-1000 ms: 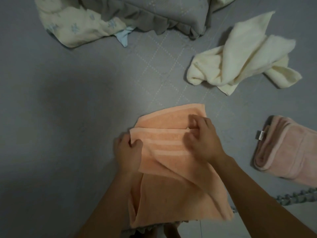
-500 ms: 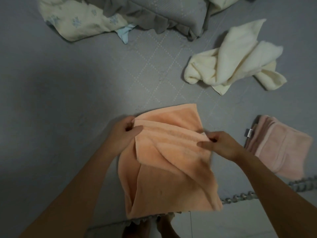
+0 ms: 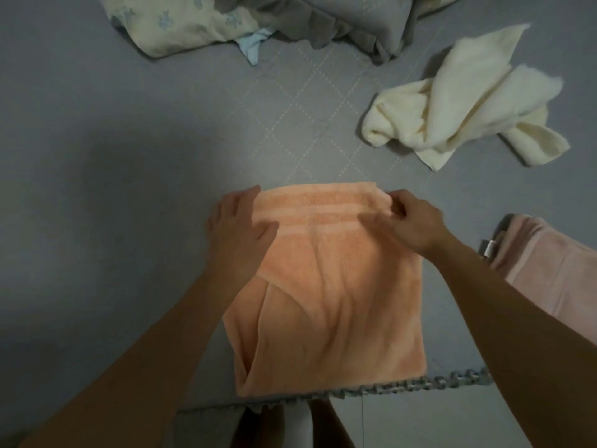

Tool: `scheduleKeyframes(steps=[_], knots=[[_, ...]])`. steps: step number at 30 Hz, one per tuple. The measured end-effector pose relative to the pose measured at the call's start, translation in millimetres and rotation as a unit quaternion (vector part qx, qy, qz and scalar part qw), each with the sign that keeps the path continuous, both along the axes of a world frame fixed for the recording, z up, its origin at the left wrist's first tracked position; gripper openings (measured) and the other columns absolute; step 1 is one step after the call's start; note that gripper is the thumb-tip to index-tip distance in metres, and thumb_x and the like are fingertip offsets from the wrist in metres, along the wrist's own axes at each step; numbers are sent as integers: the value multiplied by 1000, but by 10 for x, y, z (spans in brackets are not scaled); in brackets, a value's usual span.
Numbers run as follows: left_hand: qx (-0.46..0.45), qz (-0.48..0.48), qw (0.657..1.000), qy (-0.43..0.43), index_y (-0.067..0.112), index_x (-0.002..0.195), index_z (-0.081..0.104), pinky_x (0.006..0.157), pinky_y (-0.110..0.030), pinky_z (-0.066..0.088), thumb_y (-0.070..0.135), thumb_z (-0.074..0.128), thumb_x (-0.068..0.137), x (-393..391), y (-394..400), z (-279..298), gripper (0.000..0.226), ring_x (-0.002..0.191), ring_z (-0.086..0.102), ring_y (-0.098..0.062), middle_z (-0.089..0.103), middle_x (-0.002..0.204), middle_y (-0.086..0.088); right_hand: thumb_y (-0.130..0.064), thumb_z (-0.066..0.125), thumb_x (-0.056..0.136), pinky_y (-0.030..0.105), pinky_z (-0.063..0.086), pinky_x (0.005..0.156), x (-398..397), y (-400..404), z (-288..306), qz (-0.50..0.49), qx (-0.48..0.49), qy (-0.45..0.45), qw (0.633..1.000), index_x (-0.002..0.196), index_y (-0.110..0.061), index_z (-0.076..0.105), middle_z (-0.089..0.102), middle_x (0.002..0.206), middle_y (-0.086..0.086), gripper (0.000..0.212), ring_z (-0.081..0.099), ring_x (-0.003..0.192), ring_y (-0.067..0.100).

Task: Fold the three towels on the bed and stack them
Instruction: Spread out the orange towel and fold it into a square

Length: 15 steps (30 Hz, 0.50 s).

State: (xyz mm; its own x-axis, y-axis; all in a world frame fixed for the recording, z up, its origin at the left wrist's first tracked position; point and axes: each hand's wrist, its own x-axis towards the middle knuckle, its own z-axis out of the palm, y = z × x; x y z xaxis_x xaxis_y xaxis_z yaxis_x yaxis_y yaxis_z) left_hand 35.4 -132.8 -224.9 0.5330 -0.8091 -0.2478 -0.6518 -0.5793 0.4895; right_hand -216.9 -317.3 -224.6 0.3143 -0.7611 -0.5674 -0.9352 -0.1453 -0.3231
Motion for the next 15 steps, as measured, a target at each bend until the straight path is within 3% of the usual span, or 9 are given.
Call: scheduleKeyframes(steps=[2, 3, 5, 7, 10, 12, 14, 15], knots=[[-5, 103, 993, 57, 12, 124, 54, 95, -39, 40, 36, 74, 77, -70, 58, -63, 57, 111, 53, -32, 59, 117, -13, -87, 45, 67, 48, 25, 104, -174, 52, -7, 20, 3, 45, 999, 122, -43, 54, 64, 99, -16, 71, 53, 104, 19], [-14, 176, 977, 119, 12, 118, 55, 91, -36, 44, 35, 77, 74, -122, 67, -60, 55, 105, 57, -29, 60, 113, -12, -85, 47, 68, 49, 25, 104, -258, 62, -6, 51, 2, 94, 994, 124, -41, 57, 67, 110, -6, 71, 54, 112, 27], [-24, 296, 921, 252, 28, 104, 60, 76, -29, 53, 37, 78, 69, -238, 89, -37, 41, 90, 67, -15, 70, 100, 4, -76, 56, 72, 49, 34, 101, -401, 30, 27, 53, 31, 138, 989, 119, -35, 63, 66, 117, 7, 62, 54, 115, 36], [-37, 318, 885, 339, 31, 92, 68, 67, -26, 56, 34, 76, 70, -370, 129, -81, 24, 74, 70, -2, 76, 85, 10, -51, 67, 81, 44, 45, 89, -468, -4, 121, -63, 121, 13, 991, 100, -24, 66, 68, 103, 10, 33, 60, 100, 33], [-55, 282, 868, 405, 37, 93, 71, 90, -40, 55, 22, 68, 79, -492, 187, -32, 21, 96, 69, -14, 73, 99, 6, -11, 62, 88, 36, 46, 71, -535, -46, 289, -220, 282, -168, 919, 88, -10, 57, 59, 77, 9, 5, 57, 75, 26], [-117, 307, 838, 436, 34, 97, 71, 85, -40, 57, 13, 64, 84, -498, 309, 67, 25, 92, 67, -16, 71, 94, 6, -1, 58, 86, 33, 45, 65, -585, -8, 413, -230, 355, -206, 883, 87, -12, 57, 59, 74, 7, 11, 57, 68, 20], [-160, 359, 789, 473, 18, 102, 68, 64, -29, 57, 8, 54, 93, -443, 524, 235, 19, 73, 65, -12, 69, 80, 3, 4, 57, 79, 26, 50, 54, -616, 33, 565, -230, 410, -251, 846, 85, -12, 59, 63, 72, 5, 18, 61, 61, 15], [-158, 371, 783, 474, 14, 98, 66, 58, -25, 53, 9, 50, 95, -395, 671, 316, 18, 65, 62, -9, 67, 74, 3, 6, 57, 77, 21, 48, 47, -607, 57, 642, -226, 426, -272, 833, 82, -13, 57, 62, 69, 3, 20, 60, 56, 12]])
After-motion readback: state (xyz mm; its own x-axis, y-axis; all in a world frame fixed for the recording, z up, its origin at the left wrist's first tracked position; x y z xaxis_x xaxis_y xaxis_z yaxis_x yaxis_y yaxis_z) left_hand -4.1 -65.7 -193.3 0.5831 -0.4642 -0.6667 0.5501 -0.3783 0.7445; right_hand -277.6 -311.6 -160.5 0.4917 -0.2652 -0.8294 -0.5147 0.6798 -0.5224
